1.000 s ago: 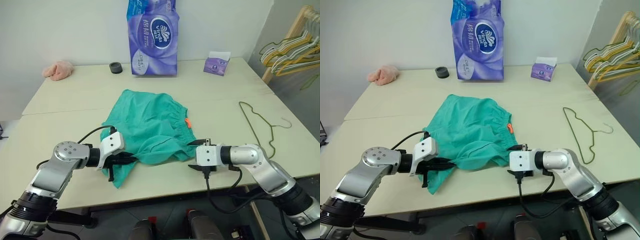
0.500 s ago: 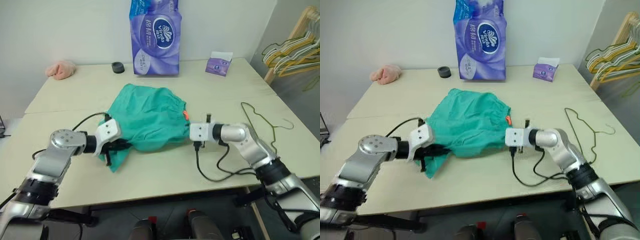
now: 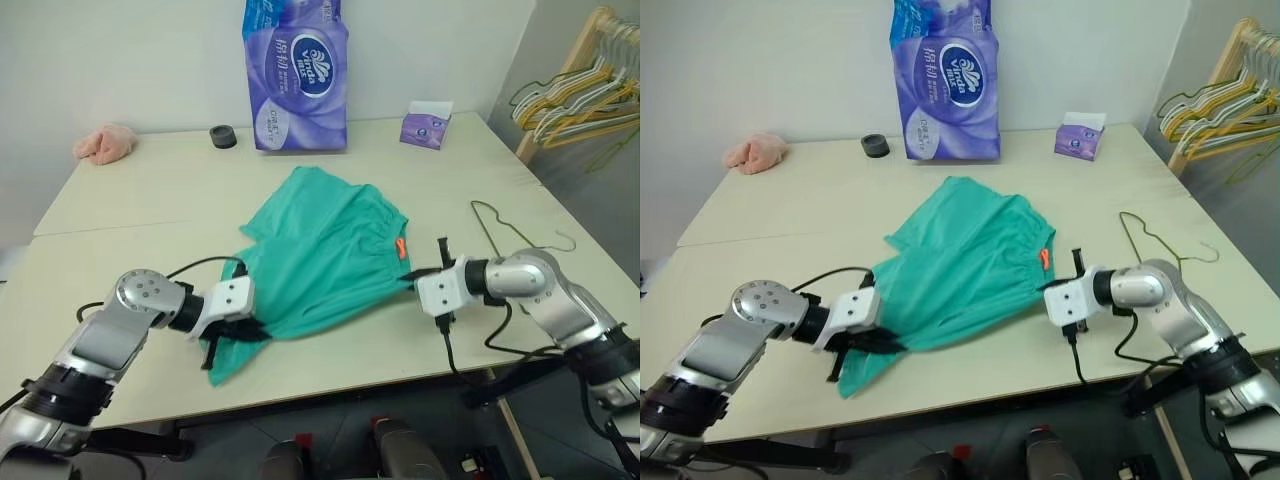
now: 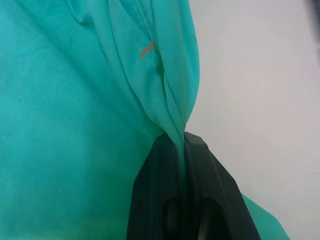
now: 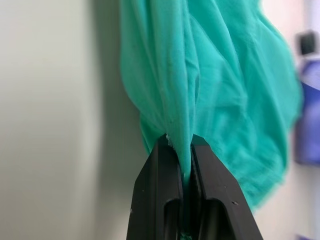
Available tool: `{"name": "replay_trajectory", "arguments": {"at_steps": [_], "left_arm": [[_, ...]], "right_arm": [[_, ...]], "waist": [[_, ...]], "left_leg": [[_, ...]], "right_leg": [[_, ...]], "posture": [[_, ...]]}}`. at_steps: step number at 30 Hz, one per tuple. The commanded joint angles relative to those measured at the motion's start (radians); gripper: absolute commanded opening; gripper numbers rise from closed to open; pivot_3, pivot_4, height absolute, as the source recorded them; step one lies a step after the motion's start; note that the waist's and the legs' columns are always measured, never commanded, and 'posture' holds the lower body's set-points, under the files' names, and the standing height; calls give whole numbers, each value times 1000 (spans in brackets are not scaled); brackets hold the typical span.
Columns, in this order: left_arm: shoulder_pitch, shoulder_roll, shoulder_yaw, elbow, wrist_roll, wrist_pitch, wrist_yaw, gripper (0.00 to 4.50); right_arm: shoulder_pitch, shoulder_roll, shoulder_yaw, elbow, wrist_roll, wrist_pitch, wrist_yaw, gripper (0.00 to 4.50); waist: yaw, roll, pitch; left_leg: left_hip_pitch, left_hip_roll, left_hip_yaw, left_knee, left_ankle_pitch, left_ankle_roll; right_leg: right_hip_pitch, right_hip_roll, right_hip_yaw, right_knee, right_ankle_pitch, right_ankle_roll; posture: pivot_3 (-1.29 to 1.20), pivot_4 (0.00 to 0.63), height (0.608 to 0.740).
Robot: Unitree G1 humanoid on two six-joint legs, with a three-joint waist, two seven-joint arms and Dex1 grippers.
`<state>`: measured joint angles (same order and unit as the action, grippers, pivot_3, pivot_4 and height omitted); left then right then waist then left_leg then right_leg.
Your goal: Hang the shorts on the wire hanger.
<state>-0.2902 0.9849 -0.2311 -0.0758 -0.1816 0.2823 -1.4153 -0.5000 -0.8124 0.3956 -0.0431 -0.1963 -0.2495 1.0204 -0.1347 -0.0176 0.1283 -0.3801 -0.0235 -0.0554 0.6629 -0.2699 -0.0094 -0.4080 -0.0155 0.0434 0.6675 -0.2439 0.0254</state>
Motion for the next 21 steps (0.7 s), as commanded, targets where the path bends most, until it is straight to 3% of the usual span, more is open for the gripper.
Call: {"name": "replay_trajectory", "arguments": {"at_steps": [1,12,13,16,21], "left_arm": [[15,49,9,-37,-9,25,-44,0],[88,58,12,-143,-86,131,-59,0],[94,61,12,-156,-94,147,-59,0],[99,63,14,-178,-101,177,-51,748],[93,68,26,-215,-131,239,-49,2335]], "right_arm": [[9,-23,-34,-99,49,74,65,22],[47,-61,-11,-114,106,82,218,22],[48,-63,-12,-117,109,85,227,294],[49,-78,-14,-128,124,90,263,1101],[63,-107,-49,-185,223,139,326,2906]], "waist": [[-3,0,0],[-1,0,0],[-1,0,0],[-1,0,0],[0,0,0]], "left_leg": [[0,0,0,0,0,0],[0,0,0,0,0,0],[0,0,0,0,0,0],[0,0,0,0,0,0],[0,0,0,0,0,0]], "right_leg": [[1,0,0,0,0,0],[1,1,0,-2,0,0],[1,1,0,-2,0,0],[1,1,-1,-2,0,0],[1,1,0,-2,0,0]], "posture": [[-154,96,740],[-141,94,740],[-142,94,740],[-142,94,740],[-144,95,740]]}}
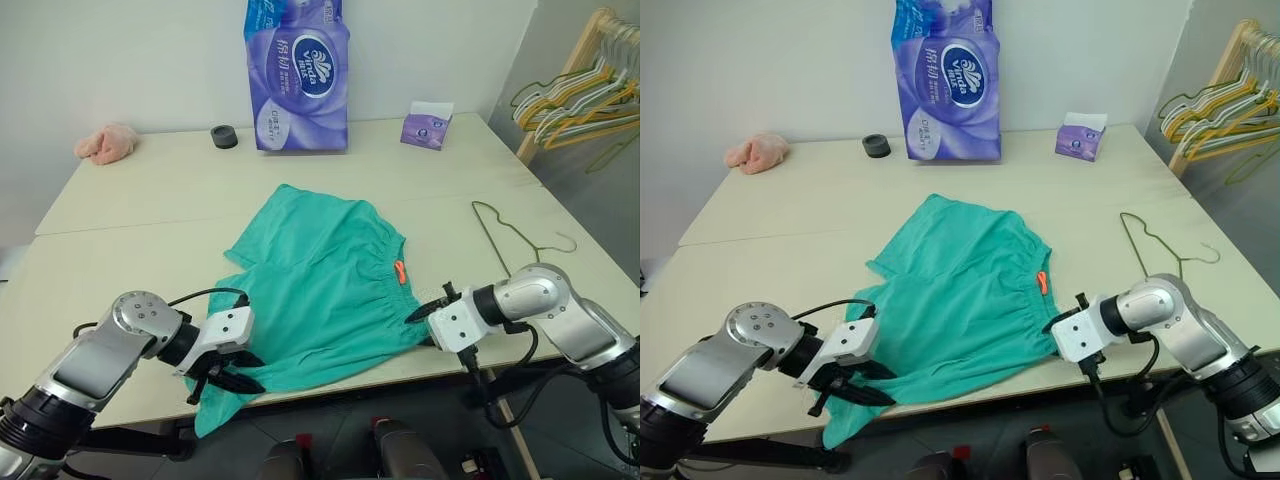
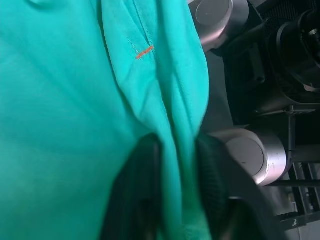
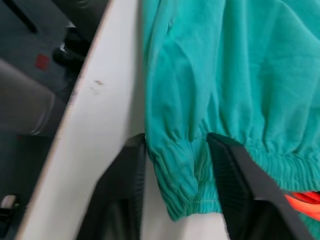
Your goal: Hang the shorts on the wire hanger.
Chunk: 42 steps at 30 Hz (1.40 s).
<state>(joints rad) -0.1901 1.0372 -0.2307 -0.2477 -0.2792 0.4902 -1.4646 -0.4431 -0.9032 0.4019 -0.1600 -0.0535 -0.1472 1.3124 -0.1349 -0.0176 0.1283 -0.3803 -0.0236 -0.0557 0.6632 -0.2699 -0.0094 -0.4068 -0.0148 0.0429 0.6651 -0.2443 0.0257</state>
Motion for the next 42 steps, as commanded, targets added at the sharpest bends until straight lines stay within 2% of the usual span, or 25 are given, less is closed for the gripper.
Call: {"name": "replay_trajectory", "arguments": {"at_steps": [1,5,7,9,13,18,20,22,30,39,42], "left_arm": [[-11,14,30,-47,-41,41,2,2639],[-48,-30,89,-37,-98,88,58,3858],[-83,-98,140,-8,-130,90,130,4460],[-143,-198,185,41,-140,83,236,4460],[-234,-330,222,74,-158,101,364,4460],[-312,-408,168,86,-166,114,388,4460],[-339,-433,153,98,-159,84,383,4460],[-366,-436,120,102,-148,29,324,4460],[-459,-441,43,168,-122,-58,209,4460],[-493,-460,34,227,-84,-114,202,4460],[-492,-458,38,227,-78,-119,205,4500]], "right_arm": [[10,-15,-68,-81,104,54,33,3223],[44,1,-166,-121,229,176,-10,4497],[63,17,-245,-137,311,294,-66,4500],[70,50,-320,-120,349,370,-149,4500],[108,112,-467,-73,370,503,-344,4500],[166,211,-672,-4,324,716,-693,4500],[173,245,-713,10,277,785,-829,4500],[175,260,-740,37,262,855,-900,4500],[79,256,-769,290,260,927,-992,4500],[-125,235,-705,721,248,946,-953,4500],[-185,222,-695,844,235,950,-957,3880]], "waist": [[0,0,0],[4,0,0],[16,0,0],[27,0,0],[46,-1,-1],[53,-2,-1],[52,-2,-1],[48,-2,-1],[12,0,-2],[-17,0,-2],[-22,0,-2]], "left_leg": [[0,0,0,0,0,0],[0,0,-1,0,0,0],[0,0,-1,1,0,0],[0,0,0,2,0,0],[0,-1,0,3,0,0],[-1,-1,0,3,0,0],[-1,-1,1,3,0,0],[-1,-1,1,3,0,0],[0,-1,4,1,0,0],[0,0,4,0,0,0],[0,0,4,0,0,0]], "right_leg": [[0,0,0,0,0,0],[0,0,0,0,0,0],[1,-1,0,0,0,0],[1,-1,0,0,0,0],[2,-1,0,0,1,0],[1,-2,2,0,1,0],[1,-2,2,1,1,0],[1,-2,3,1,1,0],[1,5,4,0,1,0],[1,6,5,-1,1,0],[2,6,5,-1,1,0]], "posture": [[-144,95,740],[-139,92,740],[-136,91,740],[-137,91,740],[-143,90,740],[-173,96,740],[-180,99,740],[-186,101,740],[-213,104,740],[-200,108,740],[-193,108,740]]}}
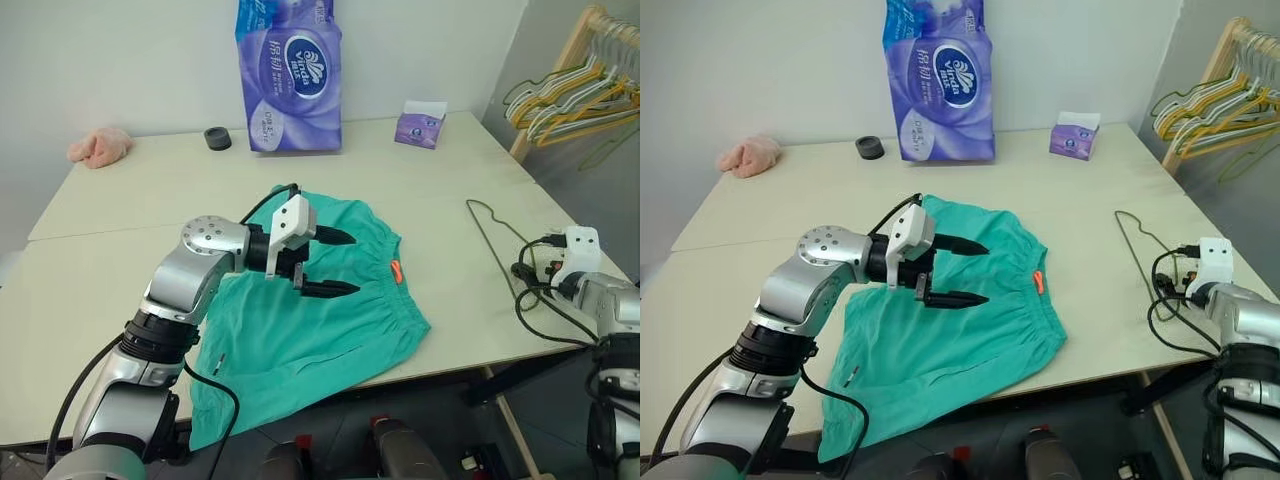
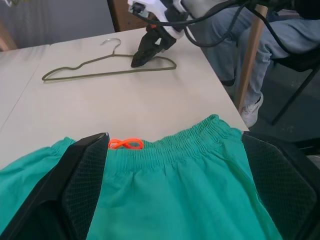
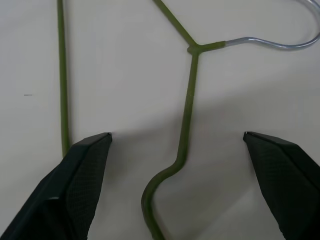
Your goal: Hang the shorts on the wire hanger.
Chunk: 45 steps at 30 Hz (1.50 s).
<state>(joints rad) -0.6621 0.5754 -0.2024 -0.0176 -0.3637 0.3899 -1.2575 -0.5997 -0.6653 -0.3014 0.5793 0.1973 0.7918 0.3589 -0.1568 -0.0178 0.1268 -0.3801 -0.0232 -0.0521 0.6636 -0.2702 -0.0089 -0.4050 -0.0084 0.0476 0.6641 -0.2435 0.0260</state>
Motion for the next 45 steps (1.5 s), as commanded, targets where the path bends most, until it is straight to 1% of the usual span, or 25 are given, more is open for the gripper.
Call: {"name": "replay_trajectory", "arguments": {"at_steps": [1,3,6,7,8,11,15,19,22,24,27,29,33,35,38,41,42,45], "left_arm": [[-19,4,11,-4,8,-20,1,4500],[-17,4,15,-7,10,-20,5,4500],[-12,6,20,-16,8,-15,12,4500],[-10,7,22,-18,8,-14,14,4500],[-8,10,23,-21,6,-8,15,4500],[-3,20,27,-27,-1,14,17,4500],[-5,34,38,-6,17,18,47,4500],[-17,56,65,63,52,-10,92,4500],[-46,75,102,144,69,-11,129,4500],[-74,89,141,217,66,-4,154,4500],[-114,105,185,310,55,26,173,4500],[-131,115,209,339,26,85,158,4500],[-131,146,219,322,-43,252,82,4500],[-119,160,209,291,-61,294,50,4500],[-88,175,179,253,-51,302,17,4500],[-56,189,144,239,-15,269,-2,4500],[-47,194,135,236,-5,259,-7,4500],[-15,210,113,211,-4,256,-40,4500]], "right_arm": [[-40,-20,19,138,-22,8,4,3555],[-50,-22,38,182,-38,-4,8,2890],[-47,-15,61,210,-65,-46,-11,1739],[-45,-11,65,213,-70,-56,-16,1378],[-41,-7,72,208,-77,-73,-24,1108],[-35,10,74,181,-79,-87,-45,46],[-31,28,65,99,-56,-74,-40,18],[-24,28,81,-77,-29,-67,22,18],[7,11,130,-249,-36,-105,94,18],[30,-5,170,-370,-41,-129,147,18],[65,-25,232,-506,-60,-191,216,18],[80,-45,292,-574,-104,-277,250,18],[73,-65,406,-675,-179,-429,307,18],[59,-62,437,-700,-200,-473,326,18],[27,-59,474,-721,-228,-540,358,18],[-4,-55,504,-744,-256,-607,390,18],[-10,-52,509,-747,-261,-622,397,18],[-33,-44,522,-753,-277,-668,419,18]], "waist": [[0,0,0],[1,-1,-1],[1,-4,-2],[1,-4,-3],[0,-5,-3],[1,-9,-5],[3,-11,-7],[-5,-8,-5],[-10,-1,-1],[-10,2,1],[-9,2,1],[-10,2,1],[-9,2,2],[-9,2,2],[-8,2,2],[-7,2,2],[-7,2,2],[-8,2,2]], "left_leg": [[0,0,0,0,0,0],[0,0,-1,0,0,0],[0,0,-1,0,0,0],[0,0,-1,0,0,0],[0,0,-1,0,0,0],[0,0,-2,0,0,0],[0,0,-3,1,0,0],[0,1,-3,0,0,0],[-1,1,-3,-1,0,0],[-1,0,-2,-1,0,0],[-1,0,-3,-1,0,0],[-1,0,-3,-1,0,0],[-2,0,-3,-1,0,0],[-2,0,-3,0,0,0],[-2,0,-4,0,0,0],[-2,0,-4,0,0,0],[-1,0,-4,0,0,0],[-2,0,-4,0,0,0]], "right_leg": [[0,0,0,0,0,0],[0,0,0,0,0,0],[1,0,0,-1,0,0],[1,0,0,0,0,0],[1,0,0,0,0,0],[1,0,0,0,0,0],[1,0,0,0,0,0],[0,0,0,0,0,0],[-1,0,0,0,0,0],[-2,0,0,1,0,1],[-2,0,-2,0,0,1],[-2,0,-2,0,-1,1],[-2,-1,-2,0,-1,2],[-2,-1,-3,0,-1,2],[-2,-1,-3,0,-1,2],[-2,-3,-3,0,-1,1],[-2,-5,-3,0,-1,1],[-2,-6,-3,0,-1,1]], "posture": [[-192,108,740],[-187,109,740],[-181,108,740],[-180,108,740],[-179,108,740],[-181,108,740],[-186,109,740],[-189,110,740],[-190,109,740],[-190,109,740],[-188,109,740],[-186,108,740],[-183,107,740],[-182,107,740],[-181,107,740],[-184,107,740],[-184,107,740],[-188,107,740]]}}
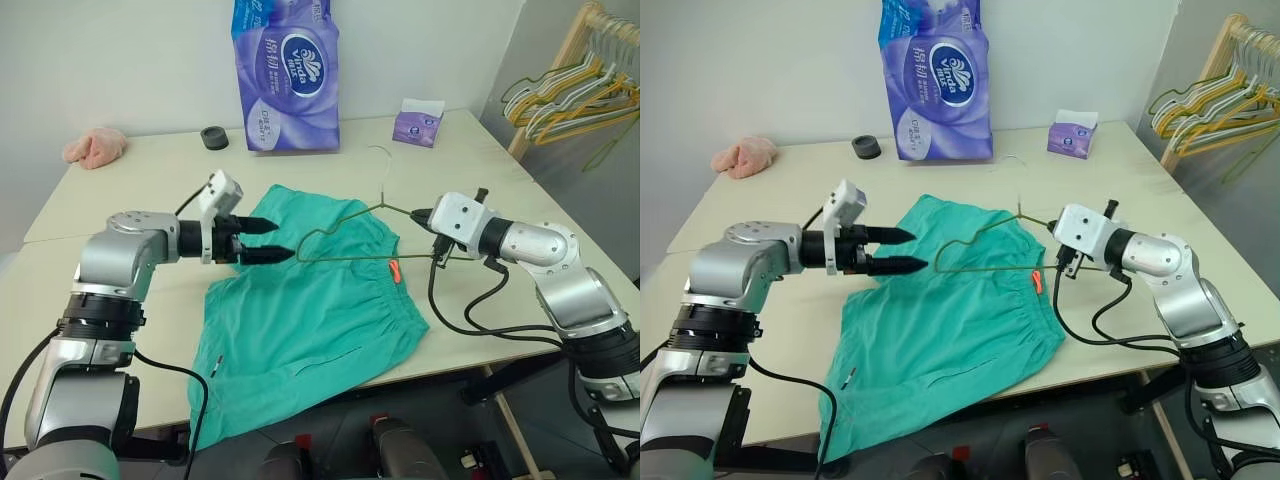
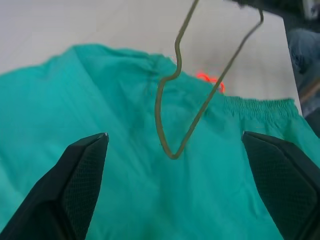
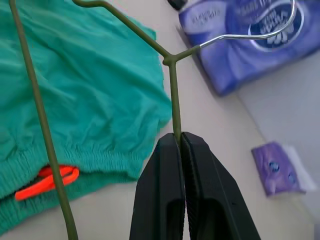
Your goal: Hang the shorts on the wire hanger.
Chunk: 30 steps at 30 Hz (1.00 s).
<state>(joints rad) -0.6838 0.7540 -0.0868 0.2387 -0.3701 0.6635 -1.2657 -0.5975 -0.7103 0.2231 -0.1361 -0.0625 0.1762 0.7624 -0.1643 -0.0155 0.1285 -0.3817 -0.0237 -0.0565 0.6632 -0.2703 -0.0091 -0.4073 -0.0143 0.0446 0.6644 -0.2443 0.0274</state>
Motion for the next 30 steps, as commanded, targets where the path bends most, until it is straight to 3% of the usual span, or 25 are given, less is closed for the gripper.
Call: {"name": "replay_trajectory", "arguments": {"at_steps": [1,10,14,25,30], "left_arm": [[14,34,-6,-52,0,-16,-40,4500],[31,12,-4,-51,8,-29,-13,4500],[52,9,-7,-81,-6,-21,-22,3630],[100,19,-13,-156,-43,17,-46,115],[112,19,-13,-167,-44,21,-40,30]], "right_arm": [[-40,4,0,-38,-21,-63,19,18],[-48,34,-8,-66,-8,-98,69,18],[-41,46,-12,-80,-3,-91,75,0],[-37,59,-15,-95,1,-104,84,0],[-34,63,-12,-105,6,-119,94,0]], "waist": [[0,0,0],[2,0,0],[1,0,0],[1,0,0],[1,0,0]], "left_leg": [[0,0,0,0,0,0],[0,0,0,0,0,0],[0,0,0,0,0,0],[0,0,0,0,0,0],[0,-1,0,0,0,0]], "right_leg": [[0,0,0,0,0,0],[0,-1,0,0,0,0],[0,-1,0,0,0,0],[0,-1,0,0,0,0],[0,-1,0,0,0,0]], "posture": [[-188,107,740],[-185,108,740],[-187,109,740],[-187,107,740],[-185,107,740]]}}
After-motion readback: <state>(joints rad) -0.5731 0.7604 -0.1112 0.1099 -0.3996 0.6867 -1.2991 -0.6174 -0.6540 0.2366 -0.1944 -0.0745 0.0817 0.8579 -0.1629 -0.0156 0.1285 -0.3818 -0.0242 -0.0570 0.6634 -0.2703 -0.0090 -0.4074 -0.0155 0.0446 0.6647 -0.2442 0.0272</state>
